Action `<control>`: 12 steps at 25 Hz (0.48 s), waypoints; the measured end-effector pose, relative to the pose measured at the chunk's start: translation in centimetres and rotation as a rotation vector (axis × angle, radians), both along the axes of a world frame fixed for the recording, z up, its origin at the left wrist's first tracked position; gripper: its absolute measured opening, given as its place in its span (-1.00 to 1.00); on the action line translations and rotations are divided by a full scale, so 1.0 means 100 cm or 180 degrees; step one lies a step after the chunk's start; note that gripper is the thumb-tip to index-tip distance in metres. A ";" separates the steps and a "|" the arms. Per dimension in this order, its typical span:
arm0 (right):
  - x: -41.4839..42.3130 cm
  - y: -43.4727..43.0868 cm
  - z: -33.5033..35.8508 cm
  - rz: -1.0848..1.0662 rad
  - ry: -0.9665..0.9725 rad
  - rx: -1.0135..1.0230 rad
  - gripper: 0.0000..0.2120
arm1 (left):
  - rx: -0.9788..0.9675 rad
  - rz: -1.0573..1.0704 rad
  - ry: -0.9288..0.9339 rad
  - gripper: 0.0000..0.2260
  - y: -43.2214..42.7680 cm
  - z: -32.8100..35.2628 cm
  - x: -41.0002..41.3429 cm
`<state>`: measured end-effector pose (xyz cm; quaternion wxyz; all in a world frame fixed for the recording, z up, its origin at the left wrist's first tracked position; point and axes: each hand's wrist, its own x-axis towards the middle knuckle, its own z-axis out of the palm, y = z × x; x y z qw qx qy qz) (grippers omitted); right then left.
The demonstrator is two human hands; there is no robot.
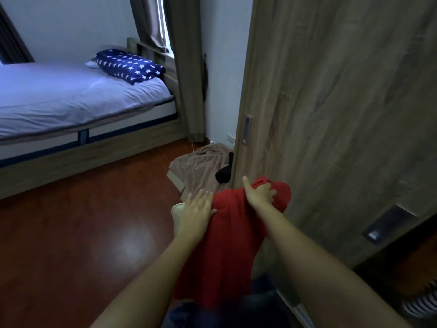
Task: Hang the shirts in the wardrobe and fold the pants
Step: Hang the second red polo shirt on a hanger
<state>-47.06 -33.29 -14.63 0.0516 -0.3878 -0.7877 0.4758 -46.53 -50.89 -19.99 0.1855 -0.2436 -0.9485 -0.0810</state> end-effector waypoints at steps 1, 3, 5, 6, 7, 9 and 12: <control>-0.006 -0.004 -0.003 -0.0258 0.0005 -0.0062 -0.12 | 0.0271 -0.0158 0.0264 -0.65 0.002 -0.008 0.004; -0.012 -0.004 -0.009 -0.0585 0.0038 -0.0147 -0.07 | 0.0656 -0.0460 0.0503 -0.67 0.004 -0.023 0.015; -0.010 0.003 -0.018 -0.0697 0.0105 -0.0195 -0.11 | 0.0712 -0.0935 0.0643 -0.78 0.010 -0.032 0.036; -0.010 0.007 -0.023 -0.0659 0.0148 -0.0205 -0.18 | 0.0576 -0.1271 0.0757 -0.85 0.014 -0.036 0.046; -0.008 0.010 -0.026 -0.0565 0.0196 -0.0205 -0.29 | 0.0448 -0.1571 0.0930 -0.90 0.016 -0.039 0.055; -0.004 0.022 -0.033 -0.0396 0.0438 -0.0256 -0.54 | 0.0540 -0.1968 0.1052 -0.69 0.019 -0.028 0.062; 0.019 0.042 -0.020 -0.0530 0.1165 -0.0728 -0.70 | 0.0965 -0.2102 0.1304 -0.60 0.024 0.012 0.063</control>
